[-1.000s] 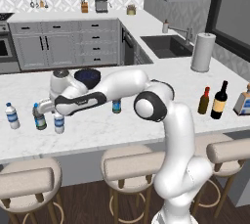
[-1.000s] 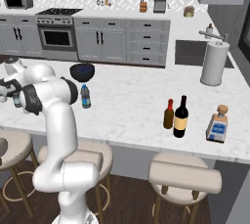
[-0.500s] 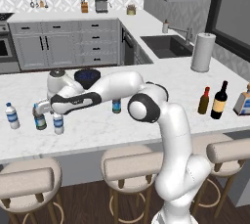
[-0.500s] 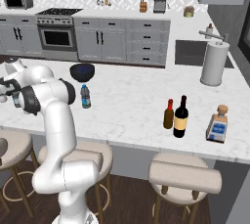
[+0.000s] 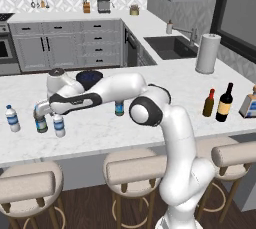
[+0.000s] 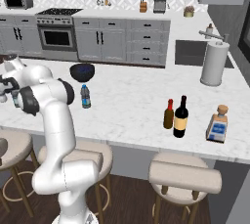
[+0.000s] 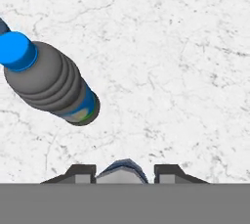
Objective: Move the plastic bottles in the middle to the plastics group, and the glass bottles in the middle to the glass group.
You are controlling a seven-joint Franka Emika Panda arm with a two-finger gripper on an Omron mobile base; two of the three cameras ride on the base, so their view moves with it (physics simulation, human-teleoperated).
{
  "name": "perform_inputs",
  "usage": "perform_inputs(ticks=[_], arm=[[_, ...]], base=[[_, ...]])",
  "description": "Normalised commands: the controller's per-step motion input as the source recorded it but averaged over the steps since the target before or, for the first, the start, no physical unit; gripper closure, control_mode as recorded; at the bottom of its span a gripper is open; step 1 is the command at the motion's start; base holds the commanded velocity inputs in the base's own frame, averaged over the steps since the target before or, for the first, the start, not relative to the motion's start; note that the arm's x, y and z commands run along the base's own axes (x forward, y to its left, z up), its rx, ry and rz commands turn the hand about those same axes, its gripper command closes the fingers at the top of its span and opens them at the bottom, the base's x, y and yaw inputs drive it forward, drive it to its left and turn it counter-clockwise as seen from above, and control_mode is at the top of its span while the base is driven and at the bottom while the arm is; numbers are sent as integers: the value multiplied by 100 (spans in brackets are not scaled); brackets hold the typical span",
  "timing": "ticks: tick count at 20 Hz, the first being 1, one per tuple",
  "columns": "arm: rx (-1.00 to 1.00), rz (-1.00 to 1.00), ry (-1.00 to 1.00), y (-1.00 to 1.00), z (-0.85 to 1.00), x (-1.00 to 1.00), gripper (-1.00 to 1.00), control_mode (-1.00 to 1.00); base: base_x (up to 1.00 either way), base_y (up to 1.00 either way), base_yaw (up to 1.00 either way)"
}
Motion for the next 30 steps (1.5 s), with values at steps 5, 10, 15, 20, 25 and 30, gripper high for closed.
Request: perform_inputs(ticks=[5, 10, 15, 20, 25, 30], arm=[[10, 3, 0, -17, 37, -8, -100, -100], [9, 0, 0, -39, 52, -2, -100, -100], [1, -4, 0, -71, 27, 0, -100, -100], [-1, -12, 2, -80, 2, -4, -100, -100], [0, -12, 9, -89, 0, -13, -100, -100], [-1, -9, -1, -89, 4, -16, -100, -100]], base=[[0, 0, 0], [0, 0, 0], [0, 0, 0], [0, 0, 0], [0, 0, 0], [0, 0, 0]])
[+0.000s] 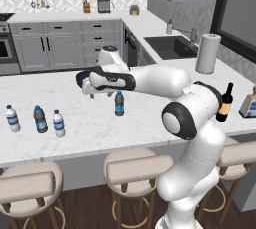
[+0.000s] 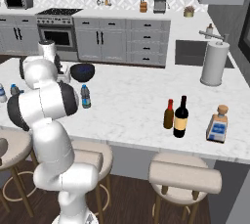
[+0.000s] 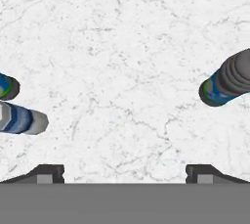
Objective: Move the plastic bottles in the middle to the plastics group, and the glass bottles in the middle to the glass group.
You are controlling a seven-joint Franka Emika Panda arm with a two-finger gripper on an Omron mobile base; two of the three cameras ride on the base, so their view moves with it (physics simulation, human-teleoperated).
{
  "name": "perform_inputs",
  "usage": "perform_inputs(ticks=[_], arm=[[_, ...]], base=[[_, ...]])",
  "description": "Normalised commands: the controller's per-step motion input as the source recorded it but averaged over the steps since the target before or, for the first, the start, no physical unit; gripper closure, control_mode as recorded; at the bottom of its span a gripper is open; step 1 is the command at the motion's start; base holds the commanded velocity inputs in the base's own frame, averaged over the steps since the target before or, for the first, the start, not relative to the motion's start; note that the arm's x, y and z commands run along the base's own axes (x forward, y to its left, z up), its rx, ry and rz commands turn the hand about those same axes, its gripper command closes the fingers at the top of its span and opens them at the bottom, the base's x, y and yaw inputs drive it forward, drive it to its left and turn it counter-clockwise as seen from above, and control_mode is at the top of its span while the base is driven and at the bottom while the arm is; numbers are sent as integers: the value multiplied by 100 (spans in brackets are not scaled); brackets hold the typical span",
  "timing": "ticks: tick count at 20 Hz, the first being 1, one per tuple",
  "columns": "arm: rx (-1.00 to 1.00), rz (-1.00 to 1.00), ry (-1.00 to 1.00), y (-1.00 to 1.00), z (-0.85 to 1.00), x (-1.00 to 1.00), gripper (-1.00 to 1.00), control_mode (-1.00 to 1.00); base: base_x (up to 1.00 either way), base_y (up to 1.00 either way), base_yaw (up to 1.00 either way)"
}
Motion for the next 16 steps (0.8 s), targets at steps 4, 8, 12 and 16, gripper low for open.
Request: perform_inputs(ticks=[4, 8, 12, 16], arm=[[-4, -7, 0, -84, 3, -7, -100, -100], [-4, -6, 0, -85, 0, 0, -100, -100], [-10, -6, 1, -50, 0, 20, -100, -100], [-12, -5, 3, -32, 0, 32, -100, -100]], base=[[0, 0, 0], [0, 0, 0], [0, 0, 0], [0, 0, 0]])
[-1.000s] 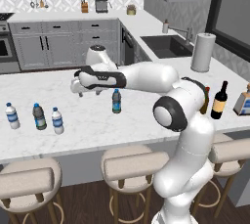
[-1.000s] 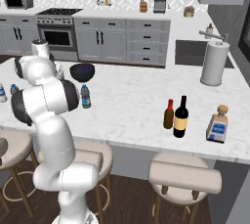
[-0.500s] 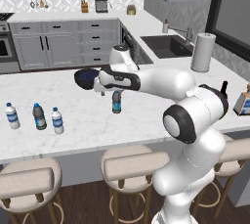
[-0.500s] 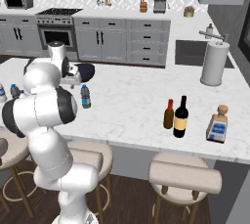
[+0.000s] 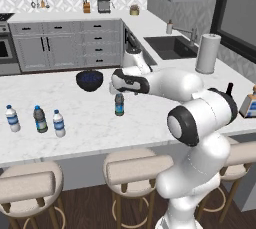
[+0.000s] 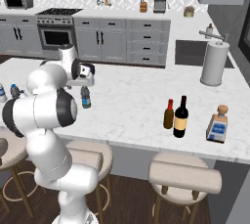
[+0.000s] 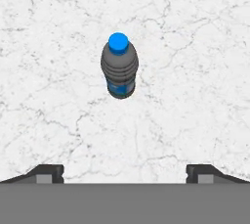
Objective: Move the plastic bottles in the middle to the plastics group, and the glass bottles in the middle to the glass group.
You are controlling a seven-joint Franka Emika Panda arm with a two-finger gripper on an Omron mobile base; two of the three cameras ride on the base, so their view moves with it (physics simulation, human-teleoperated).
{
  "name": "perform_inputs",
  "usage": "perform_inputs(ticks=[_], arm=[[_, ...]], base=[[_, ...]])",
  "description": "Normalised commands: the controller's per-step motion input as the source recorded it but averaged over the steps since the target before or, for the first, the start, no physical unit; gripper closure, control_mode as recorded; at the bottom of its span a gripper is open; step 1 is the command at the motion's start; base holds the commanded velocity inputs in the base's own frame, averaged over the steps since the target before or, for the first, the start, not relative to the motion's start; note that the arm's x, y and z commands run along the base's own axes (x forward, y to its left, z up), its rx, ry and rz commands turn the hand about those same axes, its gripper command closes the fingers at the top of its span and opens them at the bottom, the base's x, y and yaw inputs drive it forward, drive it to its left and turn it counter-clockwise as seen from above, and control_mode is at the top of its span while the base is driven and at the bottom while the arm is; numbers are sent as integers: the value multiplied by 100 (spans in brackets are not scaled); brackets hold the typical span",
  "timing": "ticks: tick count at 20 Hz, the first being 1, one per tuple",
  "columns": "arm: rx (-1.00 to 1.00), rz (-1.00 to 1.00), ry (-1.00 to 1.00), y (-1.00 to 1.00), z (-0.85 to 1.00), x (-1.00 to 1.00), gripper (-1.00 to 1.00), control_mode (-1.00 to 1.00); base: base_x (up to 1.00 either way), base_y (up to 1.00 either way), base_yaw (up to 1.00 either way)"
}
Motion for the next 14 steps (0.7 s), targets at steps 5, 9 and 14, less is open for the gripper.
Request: perform_inputs(ticks=[5, 9, 14], arm=[[-4, -2, 2, -1, -7, 50, -100, -100], [0, 0, 2, 0, -2, 44, -100, -100], [3, 0, 10, 0, -16, 28, -100, -100]], base=[[0, 0, 0], [0, 0, 0], [0, 0, 0]])
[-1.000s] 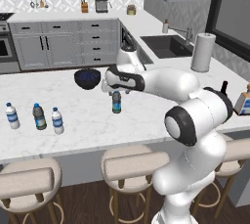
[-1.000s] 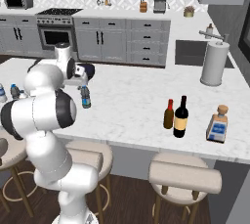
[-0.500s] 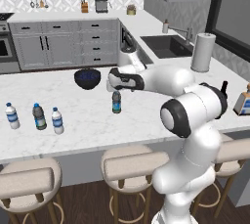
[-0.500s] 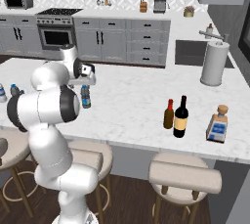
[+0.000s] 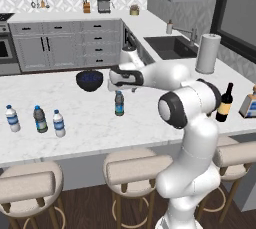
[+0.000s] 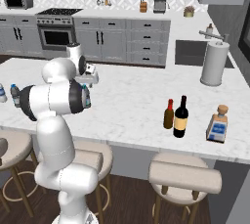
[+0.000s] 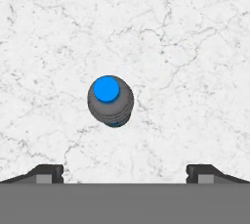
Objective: Move the plastic bottles in the middle to the plastics group, and the glass bottles in the middle to the glass group.
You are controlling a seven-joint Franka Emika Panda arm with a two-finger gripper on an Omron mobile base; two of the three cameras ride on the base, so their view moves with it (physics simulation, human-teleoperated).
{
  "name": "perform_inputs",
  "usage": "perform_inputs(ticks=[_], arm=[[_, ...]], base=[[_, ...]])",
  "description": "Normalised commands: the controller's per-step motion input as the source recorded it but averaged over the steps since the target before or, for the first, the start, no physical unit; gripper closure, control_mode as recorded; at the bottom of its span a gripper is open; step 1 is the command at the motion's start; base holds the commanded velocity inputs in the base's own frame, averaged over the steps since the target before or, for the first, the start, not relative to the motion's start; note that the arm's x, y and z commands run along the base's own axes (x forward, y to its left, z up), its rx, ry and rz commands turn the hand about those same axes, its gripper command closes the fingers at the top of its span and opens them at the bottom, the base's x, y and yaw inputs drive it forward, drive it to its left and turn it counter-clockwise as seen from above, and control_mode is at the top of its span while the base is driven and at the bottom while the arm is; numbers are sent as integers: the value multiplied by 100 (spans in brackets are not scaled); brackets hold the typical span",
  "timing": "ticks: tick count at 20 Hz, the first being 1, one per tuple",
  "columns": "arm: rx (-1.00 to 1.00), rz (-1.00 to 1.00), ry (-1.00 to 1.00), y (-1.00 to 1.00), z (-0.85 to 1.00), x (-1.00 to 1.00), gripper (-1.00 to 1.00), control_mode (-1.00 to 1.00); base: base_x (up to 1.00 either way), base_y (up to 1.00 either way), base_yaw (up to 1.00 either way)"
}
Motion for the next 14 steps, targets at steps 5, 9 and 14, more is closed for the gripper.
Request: perform_inputs(ticks=[5, 9, 14], arm=[[7, 0, 3, 3, -27, 7, -100, -100], [7, 0, 0, 0, -16, 10, -100, -100], [0, 0, 0, 1, -18, 20, -100, -100]], base=[[0, 0, 0], [0, 0, 0], [0, 0, 0]])
